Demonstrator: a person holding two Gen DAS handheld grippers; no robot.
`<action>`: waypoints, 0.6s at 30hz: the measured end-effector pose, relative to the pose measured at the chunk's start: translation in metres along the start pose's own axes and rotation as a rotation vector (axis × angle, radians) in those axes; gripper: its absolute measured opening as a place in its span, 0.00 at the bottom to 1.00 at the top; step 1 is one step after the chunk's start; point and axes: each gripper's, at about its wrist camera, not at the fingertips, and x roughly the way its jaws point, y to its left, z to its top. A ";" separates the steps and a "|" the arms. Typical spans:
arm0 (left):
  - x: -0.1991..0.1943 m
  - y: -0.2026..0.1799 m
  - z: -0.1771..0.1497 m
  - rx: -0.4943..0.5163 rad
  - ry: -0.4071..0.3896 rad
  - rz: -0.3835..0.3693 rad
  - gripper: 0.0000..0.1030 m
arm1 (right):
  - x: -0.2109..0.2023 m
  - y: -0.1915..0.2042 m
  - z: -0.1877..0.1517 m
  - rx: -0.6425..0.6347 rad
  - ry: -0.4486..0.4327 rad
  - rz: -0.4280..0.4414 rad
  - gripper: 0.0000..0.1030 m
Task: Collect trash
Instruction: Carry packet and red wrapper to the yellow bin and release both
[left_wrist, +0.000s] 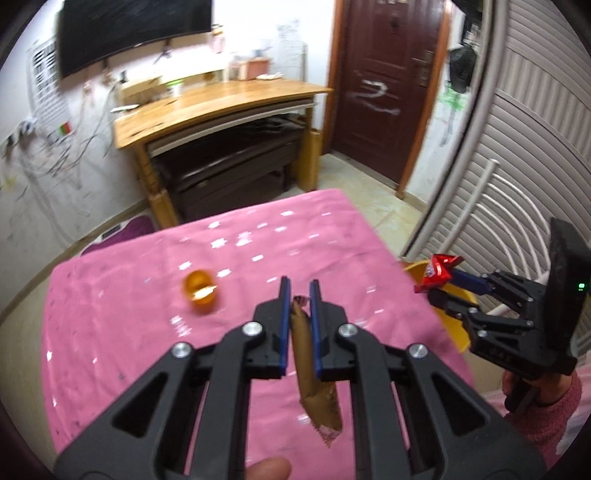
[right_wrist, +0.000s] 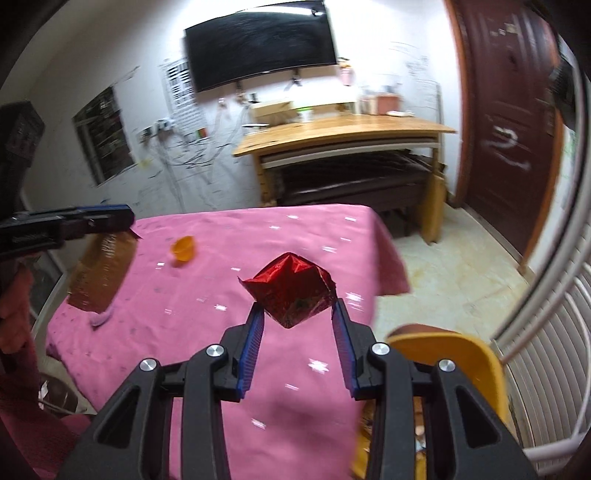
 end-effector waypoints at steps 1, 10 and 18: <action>0.003 -0.012 0.004 0.019 0.000 -0.011 0.08 | -0.002 -0.008 -0.003 0.011 -0.001 -0.011 0.31; 0.026 -0.085 0.026 0.115 0.014 -0.081 0.08 | -0.012 -0.078 -0.029 0.114 0.000 -0.080 0.31; 0.063 -0.148 0.036 0.169 0.051 -0.148 0.08 | -0.005 -0.129 -0.056 0.212 0.041 -0.113 0.31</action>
